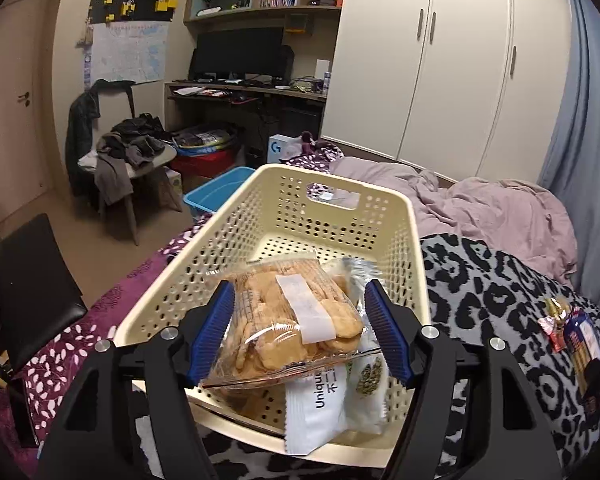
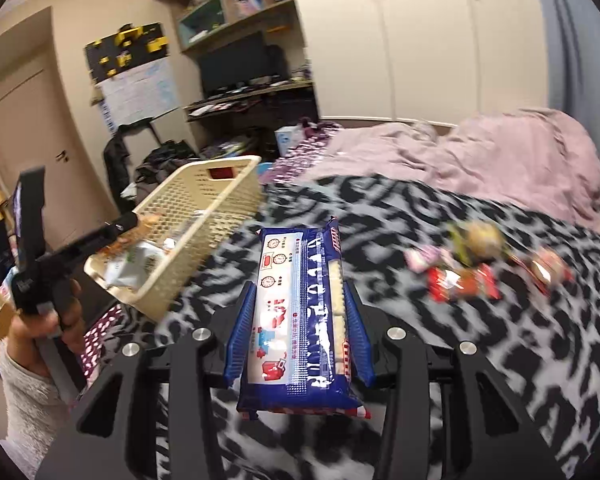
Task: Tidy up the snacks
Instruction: 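Lower the cracker bag into the basket and open the left gripper while the right gripper carries the blue pack, then open the right gripper to drop the biscuit pack into the basket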
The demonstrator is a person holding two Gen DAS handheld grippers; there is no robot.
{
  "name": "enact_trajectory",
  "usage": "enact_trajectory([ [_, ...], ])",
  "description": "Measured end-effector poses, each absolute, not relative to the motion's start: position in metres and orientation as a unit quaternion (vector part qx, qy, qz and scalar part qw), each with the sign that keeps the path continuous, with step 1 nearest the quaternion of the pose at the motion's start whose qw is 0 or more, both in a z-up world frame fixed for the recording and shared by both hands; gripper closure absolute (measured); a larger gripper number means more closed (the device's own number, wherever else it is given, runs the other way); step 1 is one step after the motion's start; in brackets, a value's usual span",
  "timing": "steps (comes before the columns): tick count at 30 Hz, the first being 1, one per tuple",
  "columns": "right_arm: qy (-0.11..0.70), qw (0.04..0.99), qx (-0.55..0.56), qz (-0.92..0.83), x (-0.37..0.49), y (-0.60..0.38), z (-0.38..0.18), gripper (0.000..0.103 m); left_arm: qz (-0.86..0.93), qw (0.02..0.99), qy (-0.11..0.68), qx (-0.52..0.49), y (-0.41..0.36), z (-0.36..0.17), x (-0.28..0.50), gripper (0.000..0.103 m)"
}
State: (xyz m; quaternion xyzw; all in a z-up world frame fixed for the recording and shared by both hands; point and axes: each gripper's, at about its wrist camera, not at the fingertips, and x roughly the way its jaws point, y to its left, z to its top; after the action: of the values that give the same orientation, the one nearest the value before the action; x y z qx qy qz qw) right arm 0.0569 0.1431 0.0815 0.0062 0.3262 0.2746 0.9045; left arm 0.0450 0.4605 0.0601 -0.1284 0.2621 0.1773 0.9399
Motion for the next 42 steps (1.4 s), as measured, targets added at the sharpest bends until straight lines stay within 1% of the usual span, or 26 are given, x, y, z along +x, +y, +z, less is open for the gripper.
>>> enact_trajectory([
  [1, 0.324, 0.902, 0.003, 0.286, 0.058, 0.154, 0.084, 0.06, 0.19, 0.938, 0.261, -0.126, 0.465, 0.059, 0.044, 0.023],
  [9, 0.325, 0.877, 0.002, 0.353, 0.072, 0.222, 0.094, 0.06, 0.214, 0.928, 0.26, -0.158, 0.497, 0.053, 0.028, 0.022],
  [12, 0.334, 0.868, 0.01, 0.366, 0.083, 0.241, 0.095, 0.06, 0.214, 0.929, 0.256, -0.157, 0.499, 0.054, 0.024, 0.016],
  [15, 0.333, 0.866, 0.011, 0.373, 0.089, 0.258, 0.097, 0.06, 0.214, 0.93, 0.251, -0.161, 0.499, 0.055, 0.018, 0.015],
  [16, 0.331, 0.865, 0.011, 0.377, 0.091, 0.266, 0.097, 0.06, 0.217, 0.93, 0.248, -0.166, 0.5, 0.055, 0.016, 0.012],
  [17, 0.331, 0.864, 0.011, 0.379, 0.093, 0.271, 0.098, 0.06, 0.219, 0.929, 0.245, -0.169, 0.5, 0.055, 0.014, 0.007],
  [18, 0.33, 0.864, 0.01, 0.381, 0.095, 0.278, 0.097, 0.06, 0.223, 0.929, 0.242, -0.171, 0.5, 0.055, 0.013, 0.006],
  [25, 0.343, 0.855, 0.004, 0.389, 0.112, 0.323, 0.085, 0.06, 0.248, 0.926, 0.232, -0.164, 0.499, 0.053, 0.002, 0.004],
  [30, 0.362, 0.84, 0.014, 0.403, 0.126, 0.34, 0.071, 0.057, 0.249, 0.925, 0.23, -0.171, 0.502, 0.052, -0.002, 0.004],
  [35, 0.361, 0.837, 0.018, 0.411, 0.125, 0.336, 0.07, 0.057, 0.248, 0.925, 0.231, -0.173, 0.501, 0.052, 0.0, 0.004],
  [42, 0.356, 0.842, 0.033, 0.404, 0.117, 0.305, 0.069, 0.057, 0.24, 0.927, 0.235, -0.164, 0.491, 0.053, 0.005, 0.004],
])
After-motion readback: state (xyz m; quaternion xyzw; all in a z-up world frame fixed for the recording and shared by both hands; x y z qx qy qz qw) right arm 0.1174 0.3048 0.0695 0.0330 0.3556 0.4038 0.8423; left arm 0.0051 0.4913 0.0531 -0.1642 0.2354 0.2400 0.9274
